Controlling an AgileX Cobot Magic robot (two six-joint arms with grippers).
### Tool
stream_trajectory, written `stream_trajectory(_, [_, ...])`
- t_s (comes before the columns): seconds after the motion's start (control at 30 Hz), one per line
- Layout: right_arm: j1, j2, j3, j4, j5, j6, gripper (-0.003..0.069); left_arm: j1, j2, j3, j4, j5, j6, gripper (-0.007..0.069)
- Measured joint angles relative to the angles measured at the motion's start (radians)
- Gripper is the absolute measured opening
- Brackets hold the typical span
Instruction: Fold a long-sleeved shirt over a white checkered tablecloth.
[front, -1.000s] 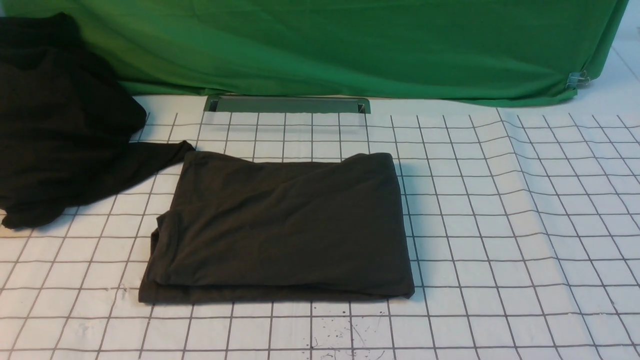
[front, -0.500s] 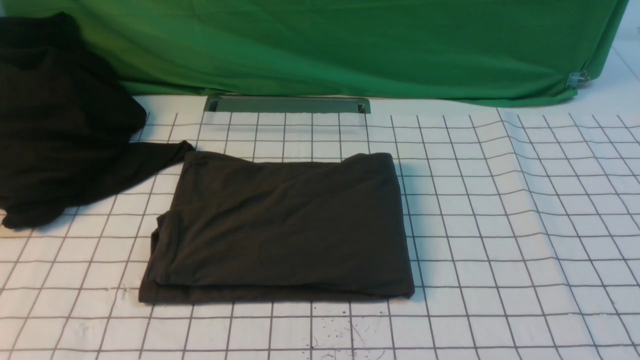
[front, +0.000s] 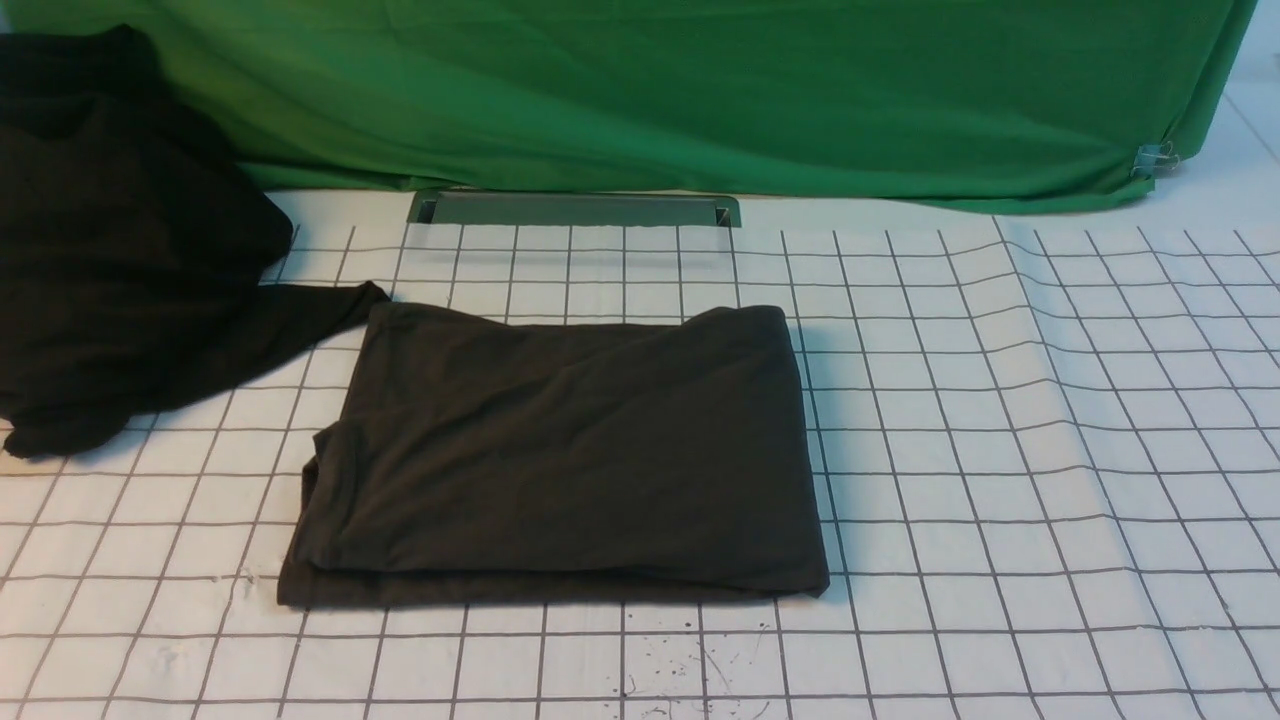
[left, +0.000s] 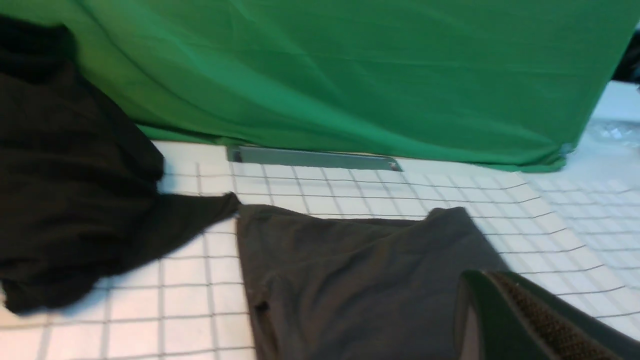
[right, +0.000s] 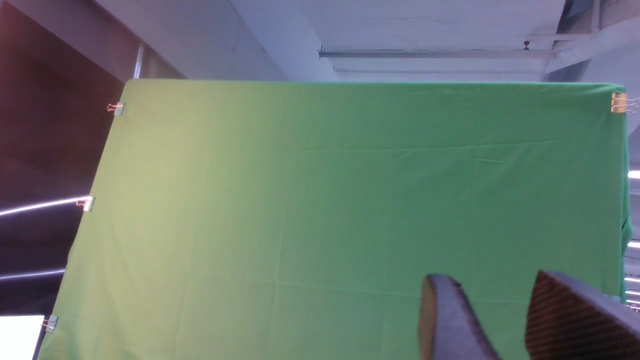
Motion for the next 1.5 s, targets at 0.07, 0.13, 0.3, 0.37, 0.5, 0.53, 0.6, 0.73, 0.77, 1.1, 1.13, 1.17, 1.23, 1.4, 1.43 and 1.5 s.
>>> stream_trajectory(0.07, [0.000,0.000,0.000,0.000,0.000,0.000,0.0238,0.000,-0.001,0.006,0.011,-0.025,0.011,0.0001])
stream_trajectory(0.13, [0.000,0.000,0.000,0.000,0.001,0.000,0.0238,0.006,-0.016,0.055,0.042,-0.105,0.022,0.0001])
stream_trajectory(0.3, [0.000,0.000,0.000,0.000,0.001,0.000,0.0238,0.071,-0.076,0.254,0.081,-0.347,0.040,0.0001])
stream_trajectory(0.37, [0.000,0.000,0.000,0.000,0.001,0.000,0.0238,0.130,-0.119,0.405,0.072,-0.472,0.058,0.0001])
stream_trajectory(0.5, [0.000,0.000,0.000,0.000,0.001,0.000,0.0238,0.192,-0.126,0.591,0.045,-0.583,0.064,0.0001])
stream_trajectory(0.53, [0.000,0.000,0.000,0.000,0.001,0.000,0.0239,0.193,-0.126,0.608,0.043,-0.579,0.065,0.0001])
stream_trajectory(0.6, [0.000,0.000,0.000,0.000,0.001,0.000,0.0239,0.193,-0.126,0.612,0.045,-0.566,0.068,0.0001])
stream_trajectory(0.73, [0.000,0.000,0.000,0.000,0.001,0.000,0.0239,0.193,-0.126,0.617,0.067,-0.483,0.079,0.0001])
stream_trajectory(0.77, [0.000,0.000,0.000,0.000,0.001,0.000,0.0239,0.193,-0.126,0.617,0.067,-0.481,0.079,0.0001])
stream_trajectory(1.1, [0.000,0.000,0.000,0.000,0.001,0.000,0.0240,0.193,-0.126,0.617,0.072,-0.464,0.079,0.0001])
stream_trajectory(1.13, [0.000,0.000,0.000,0.000,0.001,0.000,0.0240,0.193,-0.126,0.617,0.072,-0.464,0.079,0.0001])
stream_trajectory(1.17, [0.000,0.000,0.000,0.000,0.001,0.000,0.0240,0.193,-0.126,0.617,0.072,-0.464,0.079,0.0001])
stream_trajectory(1.23, [0.000,0.000,0.000,0.000,0.001,0.000,0.0241,0.193,-0.126,0.617,0.072,-0.464,0.079,0.0001])
stream_trajectory(1.4, [0.000,0.000,0.000,0.000,0.001,0.000,0.0241,0.193,-0.126,0.617,0.072,-0.464,0.079,0.0001])
stream_trajectory(1.43, [0.000,0.000,0.000,0.000,0.001,0.000,0.0241,0.193,-0.126,0.617,0.072,-0.464,0.079,0.0001])
stream_trajectory(1.5, [0.000,0.000,0.000,0.000,0.001,0.000,0.0241,0.193,-0.126,0.617,0.072,-0.464,0.079,0.0001])
